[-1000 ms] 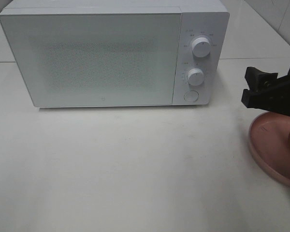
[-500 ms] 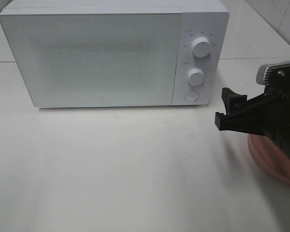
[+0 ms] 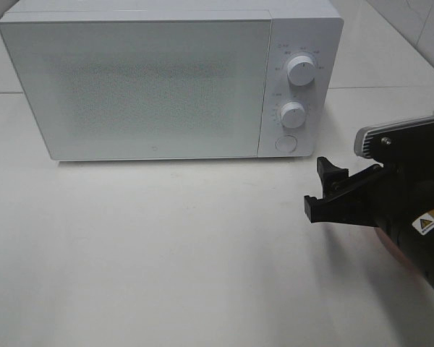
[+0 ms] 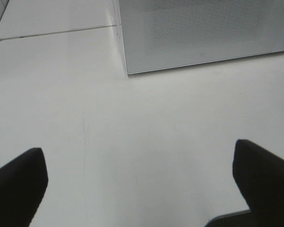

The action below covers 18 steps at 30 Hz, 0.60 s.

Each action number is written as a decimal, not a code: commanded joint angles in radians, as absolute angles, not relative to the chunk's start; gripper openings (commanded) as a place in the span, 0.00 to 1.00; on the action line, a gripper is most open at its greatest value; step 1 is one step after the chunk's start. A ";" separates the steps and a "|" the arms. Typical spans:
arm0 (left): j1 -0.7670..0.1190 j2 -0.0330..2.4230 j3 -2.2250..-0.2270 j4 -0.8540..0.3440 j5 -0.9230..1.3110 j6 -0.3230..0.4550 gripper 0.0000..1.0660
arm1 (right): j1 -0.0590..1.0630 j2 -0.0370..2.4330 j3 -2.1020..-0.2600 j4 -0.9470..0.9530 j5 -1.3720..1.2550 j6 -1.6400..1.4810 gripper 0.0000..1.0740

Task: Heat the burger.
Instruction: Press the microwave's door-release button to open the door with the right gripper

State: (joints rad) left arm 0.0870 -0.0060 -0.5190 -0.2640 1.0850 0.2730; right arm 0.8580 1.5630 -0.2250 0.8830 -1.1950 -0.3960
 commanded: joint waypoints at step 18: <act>0.085 -0.007 -0.518 -0.264 1.078 0.275 0.94 | 0.863 1.564 -0.224 0.883 -1.209 0.087 0.70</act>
